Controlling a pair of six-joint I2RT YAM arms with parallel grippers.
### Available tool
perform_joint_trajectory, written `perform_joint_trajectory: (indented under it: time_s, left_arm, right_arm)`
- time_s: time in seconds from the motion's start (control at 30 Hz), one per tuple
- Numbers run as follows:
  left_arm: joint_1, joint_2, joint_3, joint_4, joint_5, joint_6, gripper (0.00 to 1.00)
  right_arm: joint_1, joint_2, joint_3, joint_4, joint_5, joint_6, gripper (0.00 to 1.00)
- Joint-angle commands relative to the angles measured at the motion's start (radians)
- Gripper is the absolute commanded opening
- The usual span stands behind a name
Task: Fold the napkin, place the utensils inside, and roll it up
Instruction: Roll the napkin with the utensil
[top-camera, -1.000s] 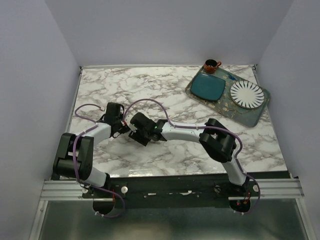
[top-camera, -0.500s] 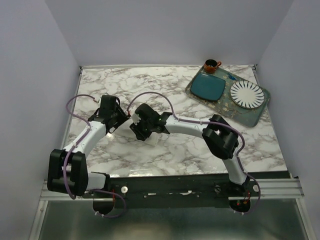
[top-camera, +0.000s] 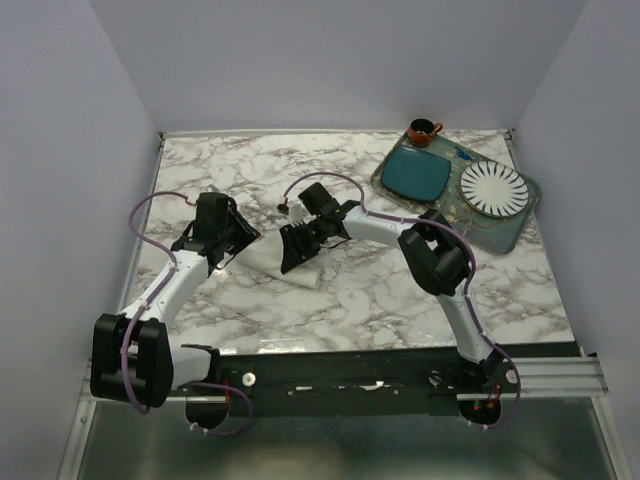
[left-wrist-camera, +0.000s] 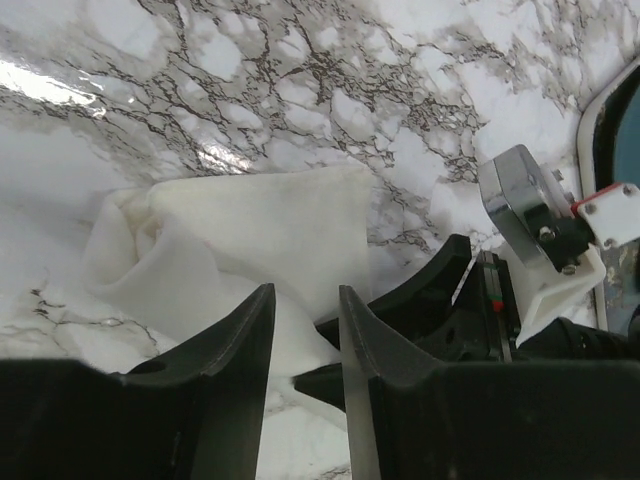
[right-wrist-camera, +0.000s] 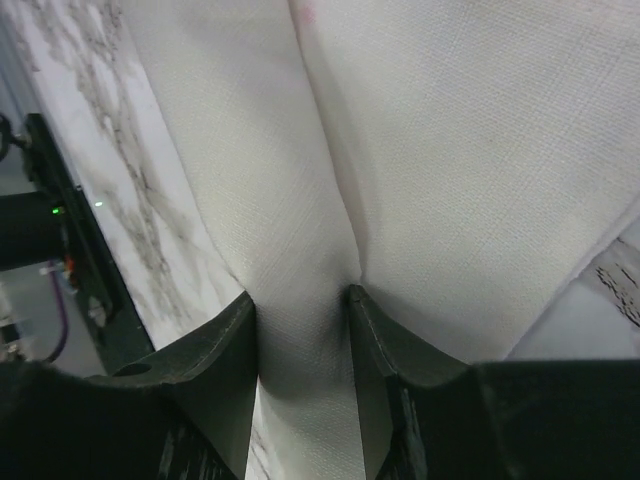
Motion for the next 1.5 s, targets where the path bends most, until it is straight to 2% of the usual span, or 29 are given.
perform_joint_trajectory:
  time_s: [0.0, 0.17, 0.37, 0.53, 0.73, 0.77, 1.0, 1.13, 1.3, 1.47]
  left_arm:
    - [-0.001, 0.018, -0.053, 0.078, 0.102, -0.044, 0.38]
    - [-0.003, 0.075, -0.082, 0.129, 0.129, -0.056, 0.35]
    - [-0.005, 0.132, -0.096, 0.17, 0.098, -0.052, 0.34]
    - [-0.004, 0.188, -0.1, 0.216, 0.076, -0.053, 0.34]
    - [-0.005, 0.241, -0.093, 0.242, 0.076, -0.061, 0.33]
    - [-0.005, 0.245, -0.091, 0.242, 0.072, -0.06, 0.33]
    - [-0.005, 0.259, -0.096, 0.245, 0.061, -0.056, 0.32]
    - [-0.005, 0.259, -0.09, 0.235, 0.058, -0.056, 0.32]
    - [-0.003, 0.261, -0.061, 0.199, 0.044, -0.069, 0.32]
    - [0.014, 0.273, -0.004, 0.15, 0.063, -0.09, 0.36]
  right_arm:
    - [-0.041, 0.105, 0.032, -0.068, -0.195, 0.088, 0.47]
    - [-0.081, 0.153, 0.064, -0.068, -0.275, 0.134, 0.47]
    - [-0.11, 0.162, 0.068, -0.071, -0.276, 0.141, 0.49]
    - [-0.107, 0.098, 0.058, -0.109, -0.215, 0.086, 0.58]
    - [-0.05, -0.069, 0.04, -0.215, 0.081, -0.068, 0.7]
    - [-0.038, -0.091, 0.029, -0.217, 0.177, -0.084, 0.71]
    - [0.129, -0.224, -0.077, -0.142, 0.551, -0.207, 0.78]
    - [0.201, -0.249, -0.118, -0.085, 0.642, -0.294, 0.81]
    - [0.277, -0.197, -0.123, -0.033, 0.776, -0.377, 0.88]
    - [0.307, -0.136, -0.109, 0.0, 0.86, -0.426, 0.88]
